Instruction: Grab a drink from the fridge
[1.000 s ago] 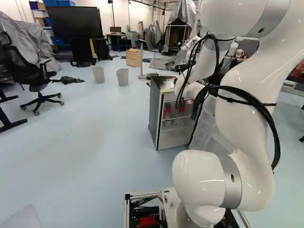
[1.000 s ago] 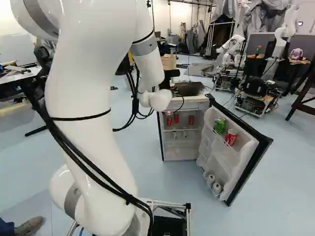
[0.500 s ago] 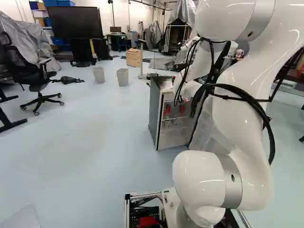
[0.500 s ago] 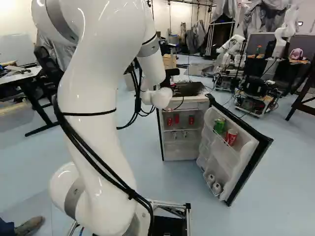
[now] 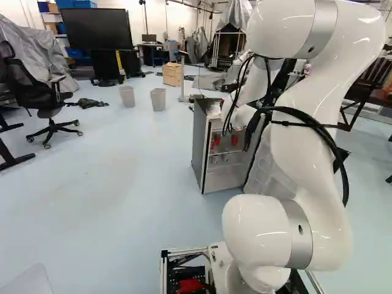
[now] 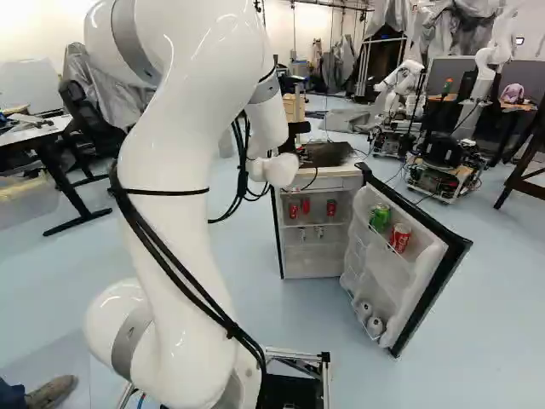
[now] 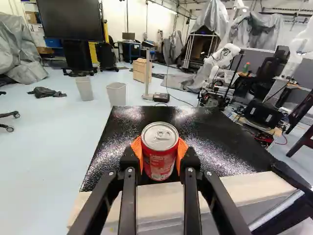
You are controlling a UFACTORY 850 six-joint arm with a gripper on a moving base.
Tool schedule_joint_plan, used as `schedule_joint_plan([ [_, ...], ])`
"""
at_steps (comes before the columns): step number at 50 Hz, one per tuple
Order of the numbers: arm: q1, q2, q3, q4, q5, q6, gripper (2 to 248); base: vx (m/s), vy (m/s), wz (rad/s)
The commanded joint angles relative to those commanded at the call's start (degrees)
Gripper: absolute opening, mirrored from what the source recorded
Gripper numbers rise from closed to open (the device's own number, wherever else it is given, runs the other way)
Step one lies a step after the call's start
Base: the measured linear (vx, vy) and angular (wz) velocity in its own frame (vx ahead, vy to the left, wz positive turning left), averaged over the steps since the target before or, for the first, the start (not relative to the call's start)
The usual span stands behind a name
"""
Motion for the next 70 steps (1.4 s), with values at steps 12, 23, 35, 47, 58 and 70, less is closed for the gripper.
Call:
schedule_joint_plan([
  [12,0.00,-0.02,-0.01,0.00,0.00,0.00,90,0.000,0.000,0.000],
  [23,0.00,-0.02,-0.01,0.00,0.00,0.00,90,0.000,0.000,0.000],
  [35,0.00,-0.02,-0.01,0.00,0.00,0.00,90,0.000,0.000,0.000],
  [47,0.00,0.73,0.02,0.00,0.00,0.00,90,0.000,0.000,0.000],
  [58,0.00,1.87,0.03,0.00,-0.09,0.00,90,0.000,0.000,0.000],
  [70,0.00,2.14,0.03,0.00,-1.56,0.00,90,0.000,0.000,0.000],
])
